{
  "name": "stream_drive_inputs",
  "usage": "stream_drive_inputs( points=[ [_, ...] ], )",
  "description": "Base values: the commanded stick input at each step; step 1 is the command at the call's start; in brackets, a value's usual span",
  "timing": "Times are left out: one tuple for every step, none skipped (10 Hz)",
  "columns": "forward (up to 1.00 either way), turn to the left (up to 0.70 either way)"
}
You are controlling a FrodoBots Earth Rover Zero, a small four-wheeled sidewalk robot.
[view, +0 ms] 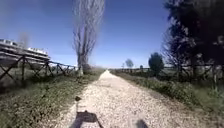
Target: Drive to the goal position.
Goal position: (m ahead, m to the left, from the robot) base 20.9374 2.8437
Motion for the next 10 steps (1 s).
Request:
stream_drive_inputs(
  points=[
    [0.50,0.00],
    [0.50,0.00],
    [0.50,0.00],
    [0.50,0.00],
    [0.50,0.00],
    [0.50,0.00],
    [0.50,0.00],
    [0.50,0.00],
    [0.50,0.00],
    [0.50,0.00]
  ],
)
